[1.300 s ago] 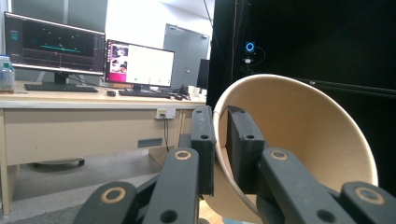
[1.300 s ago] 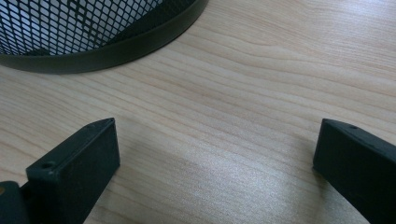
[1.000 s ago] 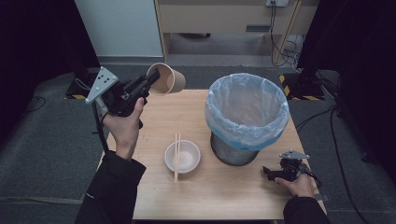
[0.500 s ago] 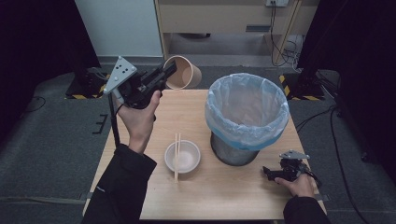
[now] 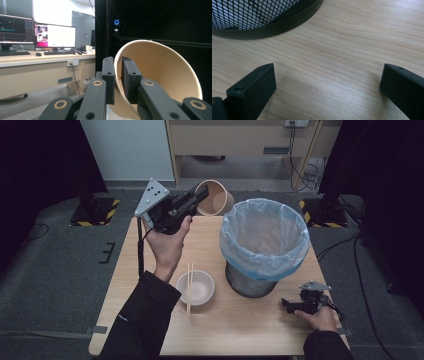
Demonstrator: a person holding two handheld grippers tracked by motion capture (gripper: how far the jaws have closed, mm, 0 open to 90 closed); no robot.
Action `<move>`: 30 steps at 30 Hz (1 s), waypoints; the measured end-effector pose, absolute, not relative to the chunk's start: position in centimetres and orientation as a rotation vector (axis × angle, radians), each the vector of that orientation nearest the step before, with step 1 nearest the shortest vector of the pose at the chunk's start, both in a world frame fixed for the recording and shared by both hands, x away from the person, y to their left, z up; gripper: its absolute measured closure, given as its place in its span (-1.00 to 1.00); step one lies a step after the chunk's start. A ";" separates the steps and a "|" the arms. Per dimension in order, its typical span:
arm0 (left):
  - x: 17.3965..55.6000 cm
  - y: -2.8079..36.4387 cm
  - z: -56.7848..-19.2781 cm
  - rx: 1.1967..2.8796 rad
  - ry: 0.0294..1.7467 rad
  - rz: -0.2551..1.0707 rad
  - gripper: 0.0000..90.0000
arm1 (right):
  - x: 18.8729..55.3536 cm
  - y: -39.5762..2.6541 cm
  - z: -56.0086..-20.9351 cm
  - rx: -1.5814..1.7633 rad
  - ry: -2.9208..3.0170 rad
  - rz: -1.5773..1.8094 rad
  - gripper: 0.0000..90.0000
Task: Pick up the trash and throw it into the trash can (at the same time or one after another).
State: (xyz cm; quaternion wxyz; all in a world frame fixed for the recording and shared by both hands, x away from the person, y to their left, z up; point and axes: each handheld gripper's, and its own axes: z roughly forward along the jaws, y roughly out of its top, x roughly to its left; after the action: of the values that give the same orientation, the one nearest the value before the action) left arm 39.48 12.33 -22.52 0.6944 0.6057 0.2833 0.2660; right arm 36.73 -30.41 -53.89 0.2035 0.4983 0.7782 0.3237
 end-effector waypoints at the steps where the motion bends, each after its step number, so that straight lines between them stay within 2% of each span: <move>1: 39.5 12.1 -22.5 1.353 0.631 0.592 0.80 | 36.7 -30.4 -53.9 1.390 2.171 0.903 -0.99; 30: 42.1 4.9 -26.6 1.520 0.625 0.508 0.78 | 36.7 -30.4 -53.9 1.389 2.171 0.903 -0.99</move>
State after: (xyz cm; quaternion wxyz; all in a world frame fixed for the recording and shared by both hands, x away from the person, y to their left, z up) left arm 42.10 4.92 -26.56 0.6524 0.6698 0.2753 0.2237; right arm 36.73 -30.42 -53.90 0.2042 0.4979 0.7782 0.3236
